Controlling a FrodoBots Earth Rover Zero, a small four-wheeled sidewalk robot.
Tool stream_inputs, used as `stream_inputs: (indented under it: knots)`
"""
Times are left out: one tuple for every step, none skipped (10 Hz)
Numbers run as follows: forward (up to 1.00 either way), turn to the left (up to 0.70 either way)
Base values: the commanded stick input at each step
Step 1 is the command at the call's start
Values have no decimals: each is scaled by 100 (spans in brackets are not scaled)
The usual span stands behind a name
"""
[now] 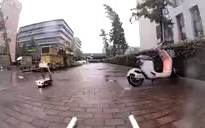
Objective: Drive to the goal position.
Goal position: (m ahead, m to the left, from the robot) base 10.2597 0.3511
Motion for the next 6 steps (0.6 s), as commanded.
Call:
stream_inputs:
  knots:
    - [70,0]
    - [70,0]
    - [70,0]
    - [70,0]
    - [70,0]
    - [70,0]
